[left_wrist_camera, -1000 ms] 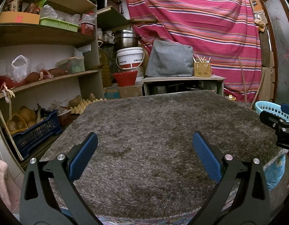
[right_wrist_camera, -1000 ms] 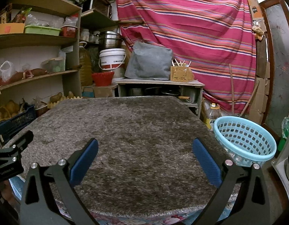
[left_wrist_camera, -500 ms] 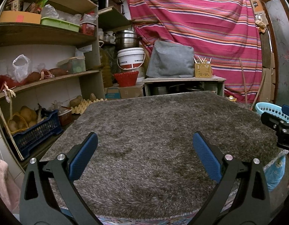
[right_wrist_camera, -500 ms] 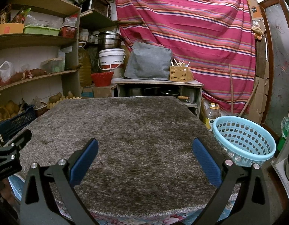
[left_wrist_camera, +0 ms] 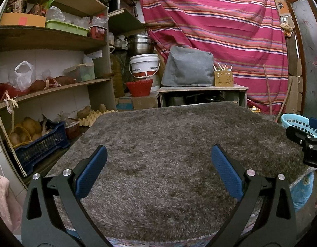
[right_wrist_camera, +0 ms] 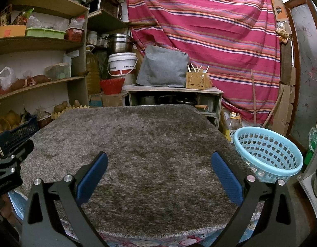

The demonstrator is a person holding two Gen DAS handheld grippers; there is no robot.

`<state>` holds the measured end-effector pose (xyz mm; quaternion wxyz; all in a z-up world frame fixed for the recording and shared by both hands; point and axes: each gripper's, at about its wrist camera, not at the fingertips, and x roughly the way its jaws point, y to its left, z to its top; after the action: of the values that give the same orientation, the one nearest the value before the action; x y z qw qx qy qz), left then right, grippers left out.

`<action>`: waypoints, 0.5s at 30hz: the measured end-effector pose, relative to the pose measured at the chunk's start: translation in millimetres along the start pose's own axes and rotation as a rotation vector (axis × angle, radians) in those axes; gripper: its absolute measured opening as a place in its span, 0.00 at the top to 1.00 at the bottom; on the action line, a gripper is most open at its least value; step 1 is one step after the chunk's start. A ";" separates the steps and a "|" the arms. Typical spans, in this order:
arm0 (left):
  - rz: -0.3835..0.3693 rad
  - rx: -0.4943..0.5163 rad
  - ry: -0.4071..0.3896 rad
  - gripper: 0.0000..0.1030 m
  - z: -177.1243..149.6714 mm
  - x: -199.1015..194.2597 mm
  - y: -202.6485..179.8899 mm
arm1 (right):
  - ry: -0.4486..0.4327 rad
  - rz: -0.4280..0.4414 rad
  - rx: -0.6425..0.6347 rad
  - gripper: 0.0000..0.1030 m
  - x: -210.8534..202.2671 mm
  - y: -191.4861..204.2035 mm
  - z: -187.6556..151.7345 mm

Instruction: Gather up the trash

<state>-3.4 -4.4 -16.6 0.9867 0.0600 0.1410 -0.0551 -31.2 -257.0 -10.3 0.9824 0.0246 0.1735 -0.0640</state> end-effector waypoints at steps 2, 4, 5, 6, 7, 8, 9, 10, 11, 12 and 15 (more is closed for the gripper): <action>0.001 -0.003 0.001 0.05 0.2 -0.4 0.0 | 0.001 0.001 0.003 0.04 0.7 -0.4 0.3; -0.003 -0.011 0.007 0.05 2.2 0.5 2.6 | 0.000 -0.003 -0.001 0.04 0.6 -0.5 0.4; -0.002 -0.014 0.005 0.05 3.8 -0.5 3.4 | -0.002 -0.008 -0.003 0.04 0.4 -0.3 0.4; -0.001 -0.014 0.003 0.05 4.2 -0.4 3.9 | -0.005 -0.011 -0.005 0.04 0.2 0.1 0.6; 0.001 -0.013 0.001 0.05 4.6 -1.5 2.5 | -0.005 -0.012 -0.007 0.04 0.2 0.7 0.8; 0.001 -0.013 0.000 0.05 5.1 -1.4 2.8 | -0.004 -0.013 -0.007 0.04 0.4 2.1 0.8; 0.001 -0.014 -0.001 0.05 5.7 -1.7 2.6 | -0.002 -0.014 -0.006 0.04 0.8 3.6 0.5; 0.001 -0.013 0.001 0.05 5.8 -1.8 2.3 | 0.000 -0.014 -0.005 0.04 1.5 4.0 0.3; 0.001 -0.013 0.002 0.05 5.7 -1.9 2.1 | 0.002 -0.014 -0.004 0.04 2.1 4.5 0.2; 0.000 -0.012 0.002 0.05 6.2 -1.8 2.6 | 0.002 -0.016 -0.003 0.04 2.4 5.3 0.1; 0.002 -0.005 0.002 0.05 5.6 -2.8 -0.4 | 0.001 -0.017 -0.002 0.04 2.8 5.1 -0.2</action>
<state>-4.5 -5.2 -10.5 0.9867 0.0577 0.1422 -0.0538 -28.0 -252.3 -11.4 0.9818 0.0221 0.1741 -0.0723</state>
